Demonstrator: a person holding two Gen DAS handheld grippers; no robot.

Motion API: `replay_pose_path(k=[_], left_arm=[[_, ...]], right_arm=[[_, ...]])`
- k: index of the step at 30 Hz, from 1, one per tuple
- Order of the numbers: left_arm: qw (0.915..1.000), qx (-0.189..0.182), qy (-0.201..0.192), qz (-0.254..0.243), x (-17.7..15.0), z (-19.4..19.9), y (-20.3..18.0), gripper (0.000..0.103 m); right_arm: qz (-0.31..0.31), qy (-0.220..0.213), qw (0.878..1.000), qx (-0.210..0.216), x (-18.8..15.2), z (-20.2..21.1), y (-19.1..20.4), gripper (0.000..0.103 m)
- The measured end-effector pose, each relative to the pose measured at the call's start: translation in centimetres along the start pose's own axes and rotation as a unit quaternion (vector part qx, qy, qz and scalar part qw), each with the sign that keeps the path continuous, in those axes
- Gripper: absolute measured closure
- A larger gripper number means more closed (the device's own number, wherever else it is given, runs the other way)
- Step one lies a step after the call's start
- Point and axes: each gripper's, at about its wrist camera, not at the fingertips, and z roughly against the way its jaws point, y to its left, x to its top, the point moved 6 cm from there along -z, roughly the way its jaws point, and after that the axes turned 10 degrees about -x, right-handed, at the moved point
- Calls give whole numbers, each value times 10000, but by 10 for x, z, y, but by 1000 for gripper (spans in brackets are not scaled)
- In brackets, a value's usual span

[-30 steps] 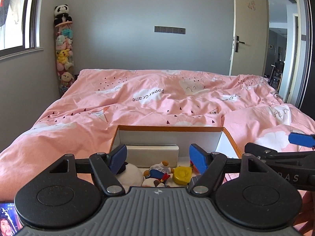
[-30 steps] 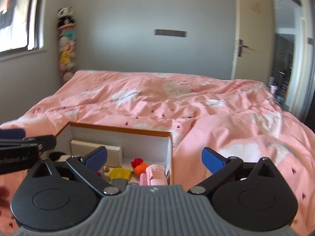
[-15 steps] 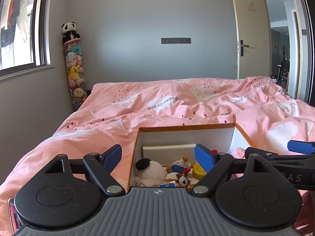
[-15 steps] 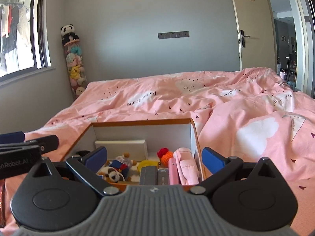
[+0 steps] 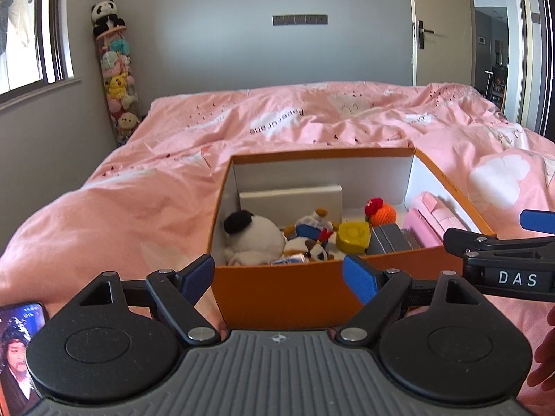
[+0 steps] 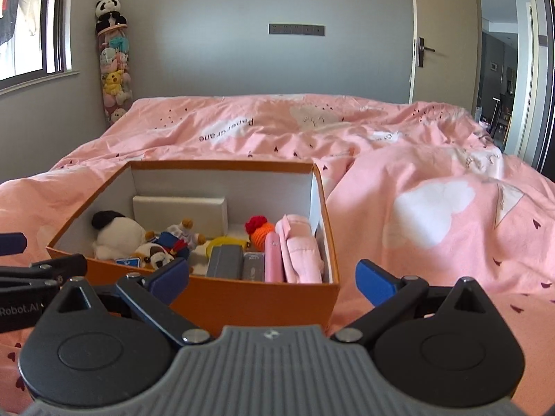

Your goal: Organize objects

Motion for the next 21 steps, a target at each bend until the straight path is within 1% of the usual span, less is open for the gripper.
replay_pose_path(k=[6, 10, 21], left_arm=[[9987, 10, 467, 217, -9, -15, 3, 5], [9964, 135, 738, 395, -16, -22, 9, 5], [9955, 151, 857, 363, -18, -18, 7, 5]], right_arm=[[-9, 258, 9997, -43, -9, -11, 2, 1], [-7, 311, 9995, -16, -11, -13, 3, 1], [97, 170, 9998, 61, -8, -5, 7, 1]])
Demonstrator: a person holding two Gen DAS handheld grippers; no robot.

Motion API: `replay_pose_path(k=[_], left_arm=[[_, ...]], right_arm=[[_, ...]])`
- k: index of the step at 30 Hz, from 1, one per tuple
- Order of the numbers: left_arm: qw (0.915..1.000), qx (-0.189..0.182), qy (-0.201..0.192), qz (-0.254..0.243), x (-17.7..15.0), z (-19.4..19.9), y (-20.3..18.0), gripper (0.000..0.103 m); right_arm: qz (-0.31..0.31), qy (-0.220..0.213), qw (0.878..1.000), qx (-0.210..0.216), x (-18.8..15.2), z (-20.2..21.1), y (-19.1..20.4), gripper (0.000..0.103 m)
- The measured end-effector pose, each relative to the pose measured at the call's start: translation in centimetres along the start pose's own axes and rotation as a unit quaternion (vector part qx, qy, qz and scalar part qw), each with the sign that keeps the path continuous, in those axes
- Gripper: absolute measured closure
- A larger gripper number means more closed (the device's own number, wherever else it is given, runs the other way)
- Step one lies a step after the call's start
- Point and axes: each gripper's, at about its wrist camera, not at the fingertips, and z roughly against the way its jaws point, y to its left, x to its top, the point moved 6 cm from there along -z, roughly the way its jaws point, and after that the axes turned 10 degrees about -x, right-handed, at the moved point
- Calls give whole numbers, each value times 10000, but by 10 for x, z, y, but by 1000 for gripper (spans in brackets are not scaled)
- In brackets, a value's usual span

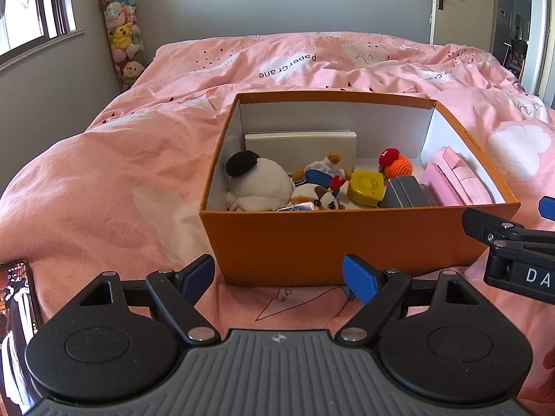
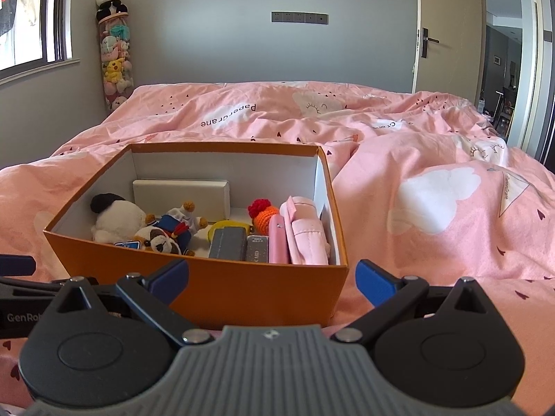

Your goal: Organize objects

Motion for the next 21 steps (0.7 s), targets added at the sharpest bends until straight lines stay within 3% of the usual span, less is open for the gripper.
replay_pose_path(k=[21], left_arm=[[9999, -28, -86, -107, 2, 3, -3, 5]], right_arm=[[55, 0, 10000, 0, 0, 3, 3, 1]])
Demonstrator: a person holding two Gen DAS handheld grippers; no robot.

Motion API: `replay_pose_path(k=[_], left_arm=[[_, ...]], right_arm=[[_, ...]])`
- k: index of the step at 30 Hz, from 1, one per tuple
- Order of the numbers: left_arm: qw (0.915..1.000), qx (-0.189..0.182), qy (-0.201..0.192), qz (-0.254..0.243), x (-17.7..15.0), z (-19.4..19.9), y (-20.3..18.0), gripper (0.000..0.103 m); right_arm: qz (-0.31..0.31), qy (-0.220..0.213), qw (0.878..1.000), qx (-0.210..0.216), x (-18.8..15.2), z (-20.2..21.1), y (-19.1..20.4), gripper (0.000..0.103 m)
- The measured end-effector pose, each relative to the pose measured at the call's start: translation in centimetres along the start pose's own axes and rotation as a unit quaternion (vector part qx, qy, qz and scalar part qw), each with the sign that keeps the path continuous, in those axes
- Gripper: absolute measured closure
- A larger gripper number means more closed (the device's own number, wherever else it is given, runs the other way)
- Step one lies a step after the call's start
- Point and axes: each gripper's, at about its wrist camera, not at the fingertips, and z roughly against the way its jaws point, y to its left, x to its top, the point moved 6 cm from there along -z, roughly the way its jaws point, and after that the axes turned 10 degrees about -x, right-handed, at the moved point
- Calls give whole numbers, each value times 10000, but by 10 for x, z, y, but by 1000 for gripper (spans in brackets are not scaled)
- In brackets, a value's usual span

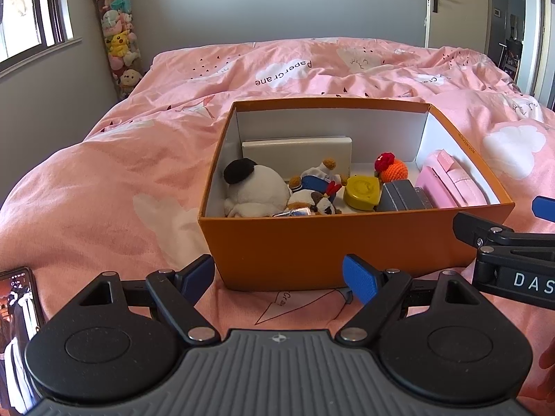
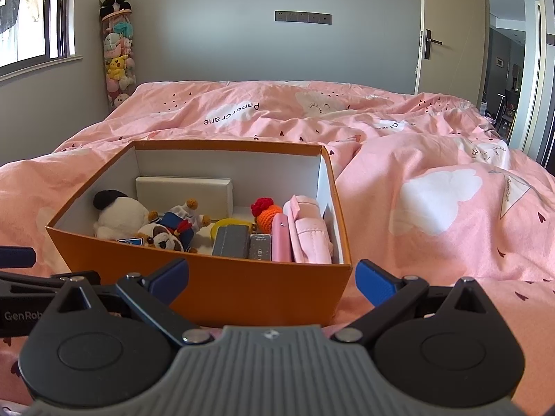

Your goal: Organize objects

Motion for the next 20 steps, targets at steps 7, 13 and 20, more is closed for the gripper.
replay_pose_path(k=[7, 13, 20], left_arm=[[10000, -4, -36, -6, 1, 2, 0, 5], [10000, 5, -62, -16, 1, 3, 0, 5], [10000, 11, -83, 0, 1, 5, 1, 5]], right_arm=[[0, 3, 10000, 10, 0, 0, 0, 1], [-5, -10, 10000, 3, 1, 1, 0, 1], [-7, -11, 10000, 6, 1, 1, 0, 1]])
